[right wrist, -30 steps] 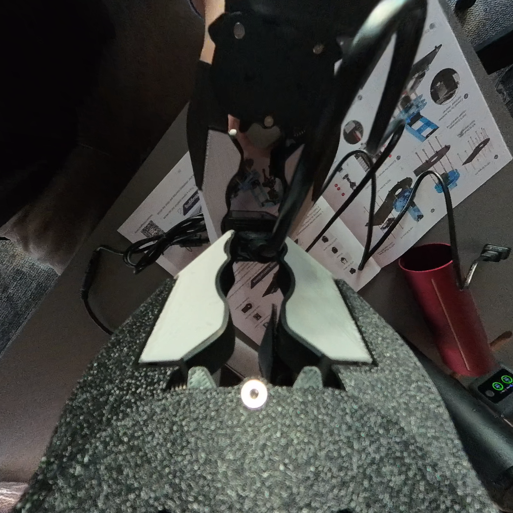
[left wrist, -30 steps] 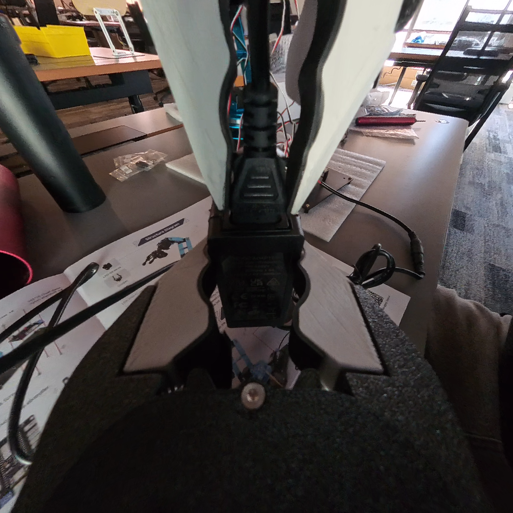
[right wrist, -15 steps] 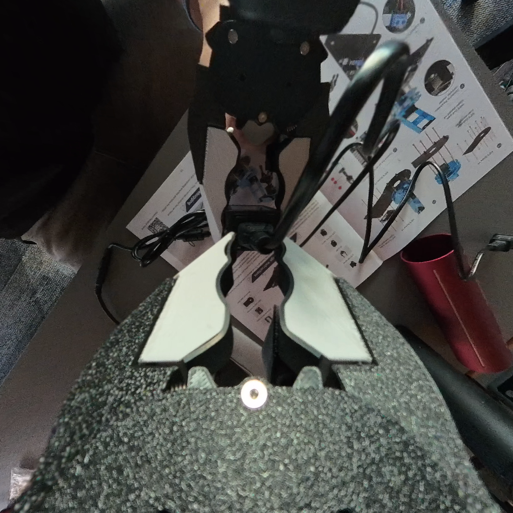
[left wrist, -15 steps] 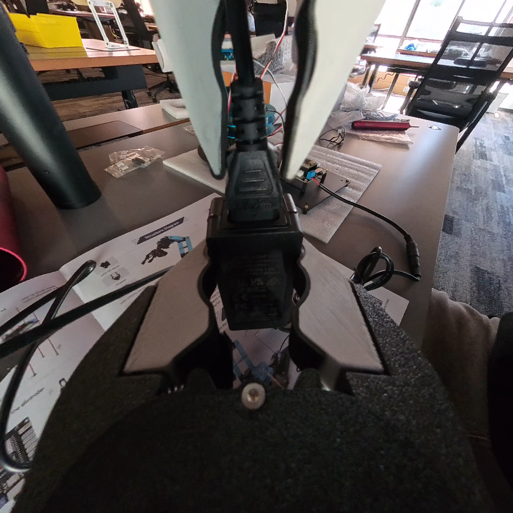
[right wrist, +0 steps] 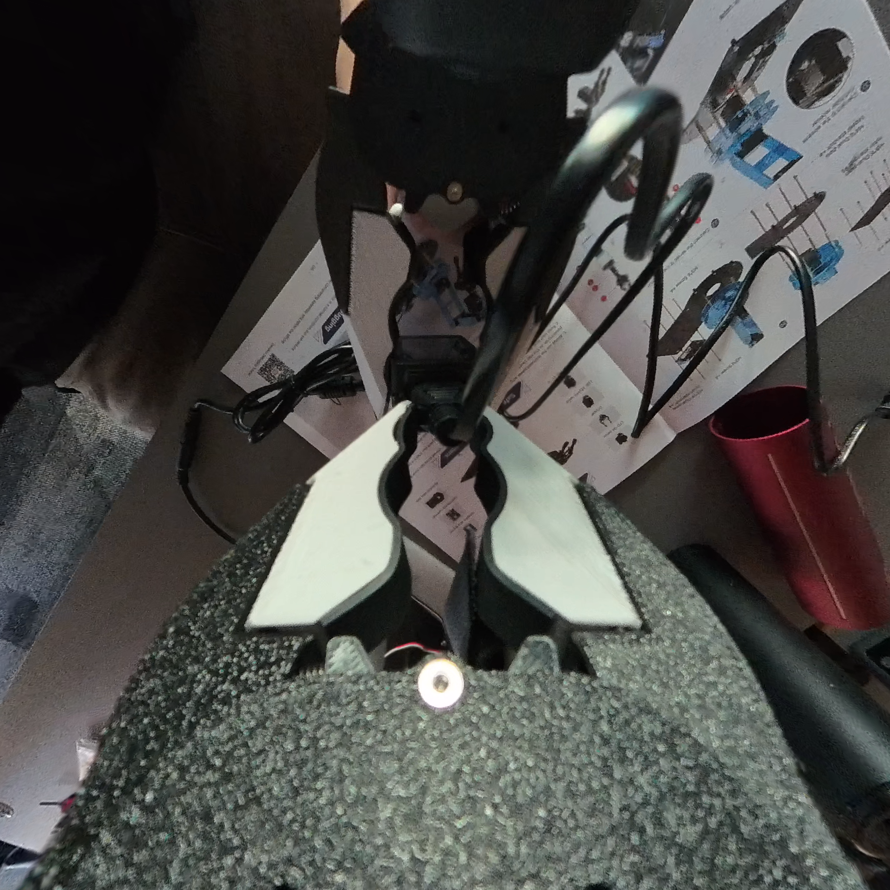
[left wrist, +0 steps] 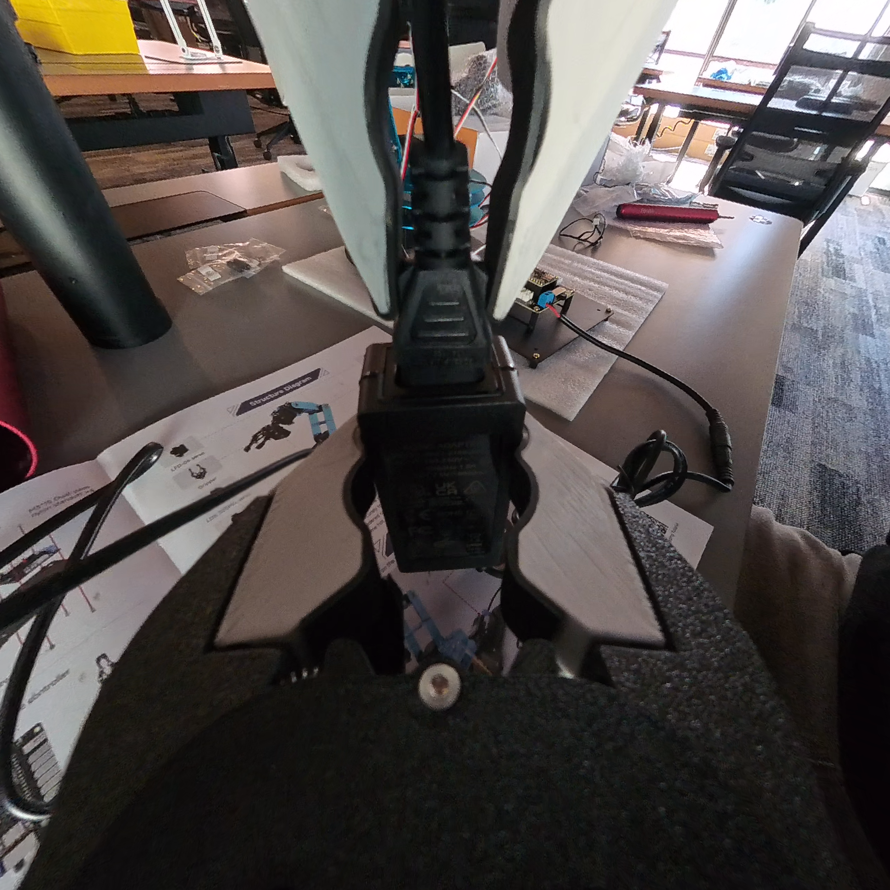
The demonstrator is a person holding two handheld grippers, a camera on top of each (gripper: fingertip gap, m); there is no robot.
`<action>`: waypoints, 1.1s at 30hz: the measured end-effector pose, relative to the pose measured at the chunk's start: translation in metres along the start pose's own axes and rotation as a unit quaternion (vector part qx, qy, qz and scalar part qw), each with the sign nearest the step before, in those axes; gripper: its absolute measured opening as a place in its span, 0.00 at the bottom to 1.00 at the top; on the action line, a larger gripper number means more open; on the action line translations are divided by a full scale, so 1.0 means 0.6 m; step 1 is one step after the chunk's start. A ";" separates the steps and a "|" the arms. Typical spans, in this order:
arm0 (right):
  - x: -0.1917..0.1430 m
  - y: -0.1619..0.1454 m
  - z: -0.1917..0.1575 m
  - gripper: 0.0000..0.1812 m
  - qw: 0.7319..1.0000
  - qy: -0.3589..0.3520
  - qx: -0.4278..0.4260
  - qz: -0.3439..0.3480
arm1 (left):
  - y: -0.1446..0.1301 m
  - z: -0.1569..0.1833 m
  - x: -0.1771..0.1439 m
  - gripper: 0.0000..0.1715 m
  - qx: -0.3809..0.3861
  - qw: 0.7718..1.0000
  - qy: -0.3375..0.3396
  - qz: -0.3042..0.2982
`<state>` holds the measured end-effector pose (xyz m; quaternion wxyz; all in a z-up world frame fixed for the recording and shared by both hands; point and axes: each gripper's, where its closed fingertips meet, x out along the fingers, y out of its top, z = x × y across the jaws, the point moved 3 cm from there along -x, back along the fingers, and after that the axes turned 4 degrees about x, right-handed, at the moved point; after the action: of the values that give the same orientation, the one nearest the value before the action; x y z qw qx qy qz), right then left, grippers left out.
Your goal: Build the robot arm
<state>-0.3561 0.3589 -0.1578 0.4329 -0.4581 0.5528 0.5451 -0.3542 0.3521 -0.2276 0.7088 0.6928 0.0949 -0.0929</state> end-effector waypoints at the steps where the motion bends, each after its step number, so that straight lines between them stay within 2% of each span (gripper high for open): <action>1: -0.002 -0.002 0.002 0.11 1.000 0.006 0.008 0.005 | 0.000 -0.001 0.000 0.32 -0.001 1.000 0.000 -0.001; 7: 0.003 -0.008 0.007 0.11 0.999 0.020 0.023 0.042 | -0.001 -0.002 0.000 0.31 -0.013 1.000 -0.007 -0.003; 14: 0.007 -0.017 0.015 0.11 0.999 0.025 0.036 0.031 | -0.003 -0.007 0.003 0.31 -0.026 1.000 -0.008 -0.008; 16: 0.013 -0.015 0.030 0.13 0.997 -0.006 0.054 0.048 | -0.005 -0.016 0.000 0.31 -0.060 0.998 -0.014 -0.009; 18: 0.003 -0.017 0.034 0.14 0.996 -0.016 0.070 0.061 | 0.002 -0.019 -0.001 0.31 -0.060 0.998 -0.009 -0.002; 20: -0.031 -0.018 0.046 0.27 0.984 -0.077 0.104 0.121 | 0.020 -0.017 -0.012 0.31 -0.053 0.999 -0.007 -0.005; 22: -0.068 -0.047 0.041 0.27 0.962 -0.147 0.142 0.179 | 0.042 -0.018 -0.031 0.31 -0.071 0.997 -0.014 -0.024; 24: -0.075 -0.095 0.002 0.23 0.943 -0.193 0.182 0.202 | 0.046 -0.021 -0.054 0.31 -0.094 0.992 -0.032 -0.082; 26: -0.059 -0.136 -0.060 0.20 0.927 -0.218 0.216 0.217 | 0.020 -0.033 -0.077 0.31 -0.120 0.973 -0.041 -0.195; 28: -0.025 -0.159 -0.131 0.20 0.916 -0.223 0.232 0.241 | -0.021 -0.061 -0.097 0.31 -0.122 0.943 -0.002 -0.311; 30: 0.010 -0.176 -0.191 0.18 0.903 -0.248 0.237 0.257 | -0.044 -0.086 -0.094 0.31 -0.123 0.921 0.043 -0.367; 32: 0.018 -0.186 -0.225 0.11 0.864 -0.315 0.255 0.299 | -0.049 -0.079 -0.067 0.31 -0.143 0.907 0.026 -0.395; 33: 0.017 -0.182 -0.244 0.09 0.844 -0.326 0.260 0.336 | -0.047 -0.071 -0.046 0.32 -0.149 0.902 0.018 -0.404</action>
<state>-0.2484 0.2140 -0.1860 0.4819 0.0898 0.6213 0.6113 -0.3887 0.3940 -0.2482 0.7037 0.4829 0.3922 -0.3433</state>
